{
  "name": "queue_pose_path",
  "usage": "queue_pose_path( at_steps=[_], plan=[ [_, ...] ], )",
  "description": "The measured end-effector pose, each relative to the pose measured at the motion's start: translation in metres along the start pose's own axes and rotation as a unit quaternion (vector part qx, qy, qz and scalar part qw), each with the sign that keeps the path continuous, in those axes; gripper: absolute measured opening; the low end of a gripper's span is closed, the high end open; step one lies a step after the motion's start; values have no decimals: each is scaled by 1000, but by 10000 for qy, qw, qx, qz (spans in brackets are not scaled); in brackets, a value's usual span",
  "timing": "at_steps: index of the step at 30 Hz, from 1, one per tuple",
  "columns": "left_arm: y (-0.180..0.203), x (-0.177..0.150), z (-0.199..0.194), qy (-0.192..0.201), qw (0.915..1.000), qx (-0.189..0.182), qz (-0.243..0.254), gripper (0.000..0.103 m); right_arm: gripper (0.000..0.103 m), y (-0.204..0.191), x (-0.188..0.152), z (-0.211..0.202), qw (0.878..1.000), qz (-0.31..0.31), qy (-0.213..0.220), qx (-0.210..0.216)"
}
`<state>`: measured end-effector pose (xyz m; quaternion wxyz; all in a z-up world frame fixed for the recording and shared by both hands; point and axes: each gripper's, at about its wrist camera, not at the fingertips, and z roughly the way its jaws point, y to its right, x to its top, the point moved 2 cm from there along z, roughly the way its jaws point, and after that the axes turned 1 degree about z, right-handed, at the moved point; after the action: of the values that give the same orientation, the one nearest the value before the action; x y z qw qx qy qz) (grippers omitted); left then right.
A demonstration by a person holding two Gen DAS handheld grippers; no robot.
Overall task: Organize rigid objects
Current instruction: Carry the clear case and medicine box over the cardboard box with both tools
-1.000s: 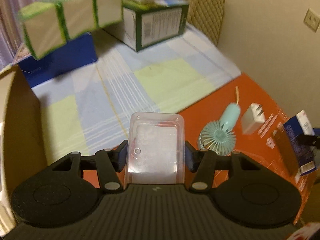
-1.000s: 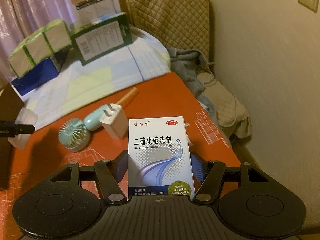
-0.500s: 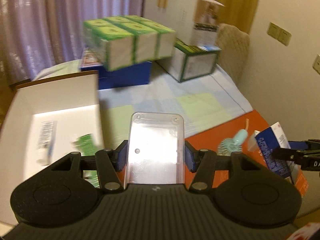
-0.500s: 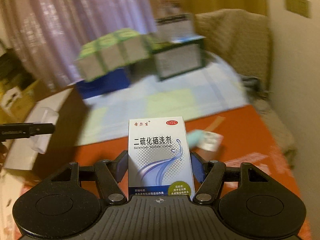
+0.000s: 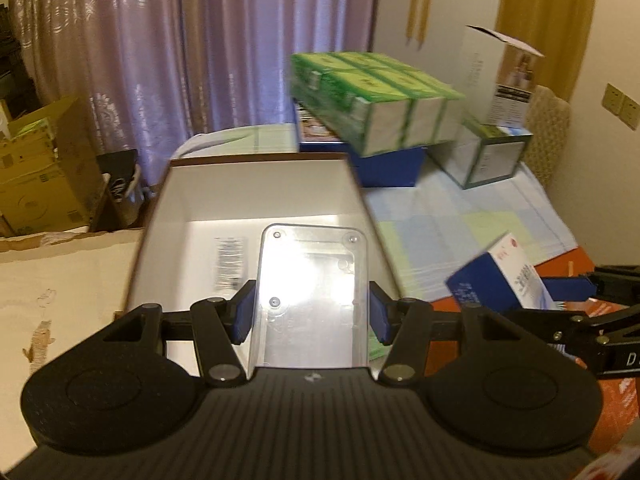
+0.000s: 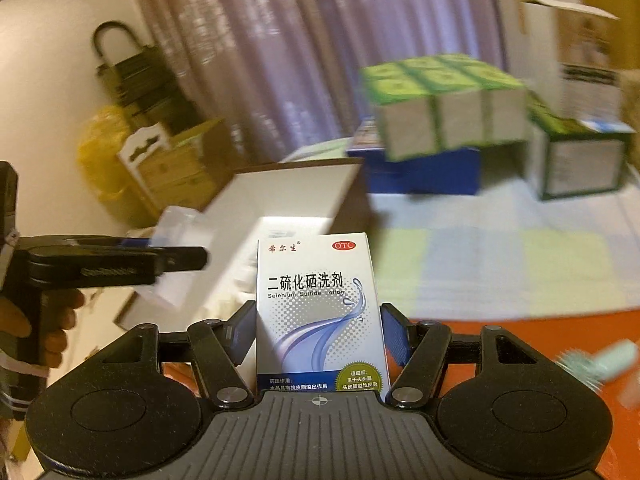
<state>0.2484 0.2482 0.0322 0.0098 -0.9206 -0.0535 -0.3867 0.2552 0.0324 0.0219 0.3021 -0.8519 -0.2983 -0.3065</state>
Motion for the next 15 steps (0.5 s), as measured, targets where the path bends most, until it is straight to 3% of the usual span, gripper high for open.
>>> queue_pose_path(
  at_steps=[7,15],
  plan=[
    [-45,13,29,-200,9997,74,99,52,62,-44,32,66,9997,-138,-116,151],
    [-84,40,87,-516,9984,66,211,52,62,-53,61,133,9992,-83,-230,-306]
  ],
)
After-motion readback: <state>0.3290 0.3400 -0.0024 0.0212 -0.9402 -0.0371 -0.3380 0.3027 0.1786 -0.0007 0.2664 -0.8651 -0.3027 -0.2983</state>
